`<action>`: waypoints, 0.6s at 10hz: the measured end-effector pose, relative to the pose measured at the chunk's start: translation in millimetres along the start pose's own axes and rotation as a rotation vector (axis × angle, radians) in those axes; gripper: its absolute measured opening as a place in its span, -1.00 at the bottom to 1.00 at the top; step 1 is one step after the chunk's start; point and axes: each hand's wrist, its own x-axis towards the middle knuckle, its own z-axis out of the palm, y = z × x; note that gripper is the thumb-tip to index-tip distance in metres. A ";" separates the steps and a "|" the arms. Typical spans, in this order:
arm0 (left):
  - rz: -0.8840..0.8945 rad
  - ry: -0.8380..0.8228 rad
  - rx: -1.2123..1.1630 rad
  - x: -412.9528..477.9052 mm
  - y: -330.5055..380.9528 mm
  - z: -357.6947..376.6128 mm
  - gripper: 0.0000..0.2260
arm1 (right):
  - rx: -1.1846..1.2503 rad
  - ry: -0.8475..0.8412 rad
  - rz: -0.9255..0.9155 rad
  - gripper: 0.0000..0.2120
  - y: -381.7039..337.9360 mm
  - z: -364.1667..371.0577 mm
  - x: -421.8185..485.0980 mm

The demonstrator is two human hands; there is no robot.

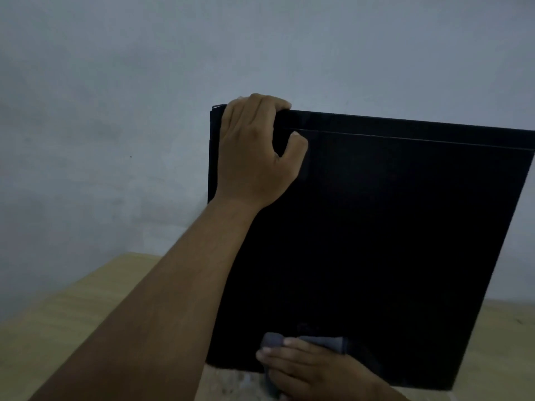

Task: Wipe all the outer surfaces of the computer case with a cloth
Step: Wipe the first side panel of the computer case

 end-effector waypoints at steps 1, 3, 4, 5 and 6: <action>-0.011 0.026 0.002 -0.4 1.5 3.4 -0.73 | 0.164 0.133 -0.176 -0.37 15.3 23.5 -55.8; -0.026 0.053 0.021 -1.9 3.7 6.8 -0.73 | -0.022 -0.340 0.022 -0.61 -2.7 28.3 -17.6; -0.020 0.044 0.034 -3.3 4.3 7.6 -0.72 | 0.059 -0.312 0.046 -0.62 -6.5 36.0 6.7; -0.012 0.038 0.049 -3.6 3.2 7.3 -0.71 | -0.053 -0.243 -0.075 -0.69 5.7 28.7 4.9; -0.009 0.045 0.057 -3.9 3.8 7.7 -0.72 | -0.057 -0.264 -0.079 -0.64 19.9 9.7 -19.4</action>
